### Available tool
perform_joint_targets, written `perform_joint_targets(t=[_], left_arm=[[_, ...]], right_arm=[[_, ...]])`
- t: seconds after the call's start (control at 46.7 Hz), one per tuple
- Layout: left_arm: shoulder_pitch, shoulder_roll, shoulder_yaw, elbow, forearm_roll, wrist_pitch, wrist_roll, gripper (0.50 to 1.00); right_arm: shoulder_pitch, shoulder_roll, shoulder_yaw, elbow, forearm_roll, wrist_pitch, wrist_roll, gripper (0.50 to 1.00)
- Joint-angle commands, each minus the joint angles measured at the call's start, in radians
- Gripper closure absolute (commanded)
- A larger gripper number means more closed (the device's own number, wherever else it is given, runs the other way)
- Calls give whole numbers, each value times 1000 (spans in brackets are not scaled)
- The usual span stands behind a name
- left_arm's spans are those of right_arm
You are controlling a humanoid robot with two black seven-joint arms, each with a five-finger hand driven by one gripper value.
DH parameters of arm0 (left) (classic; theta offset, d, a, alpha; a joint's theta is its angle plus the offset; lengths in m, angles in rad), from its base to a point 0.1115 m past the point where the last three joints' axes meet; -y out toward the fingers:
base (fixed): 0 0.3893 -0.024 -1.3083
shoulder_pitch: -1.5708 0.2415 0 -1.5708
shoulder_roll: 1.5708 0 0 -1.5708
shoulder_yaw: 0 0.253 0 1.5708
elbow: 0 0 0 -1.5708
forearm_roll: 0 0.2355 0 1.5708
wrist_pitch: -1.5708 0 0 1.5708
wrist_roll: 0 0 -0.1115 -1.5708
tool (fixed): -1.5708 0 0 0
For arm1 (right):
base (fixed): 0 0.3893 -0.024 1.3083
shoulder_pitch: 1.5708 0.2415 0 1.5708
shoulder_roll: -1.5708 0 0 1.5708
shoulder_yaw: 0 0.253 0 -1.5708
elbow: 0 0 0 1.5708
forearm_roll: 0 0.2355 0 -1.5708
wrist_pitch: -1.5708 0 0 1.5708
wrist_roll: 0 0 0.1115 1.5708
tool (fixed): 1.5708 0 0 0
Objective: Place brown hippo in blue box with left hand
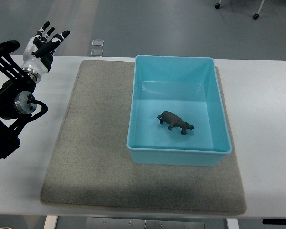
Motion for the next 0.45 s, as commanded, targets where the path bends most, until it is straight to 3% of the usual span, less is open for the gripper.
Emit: perform_joint_targets(t=[0.0, 0.428], left_arm=[[0, -4, 0, 0, 0, 0, -7, 504], [0, -9, -4, 1, -78, -3, -10, 504]], right_arm=[[3, 0, 0, -1, 2, -1, 0, 564], [0, 0, 0, 4, 4, 4, 2, 564]])
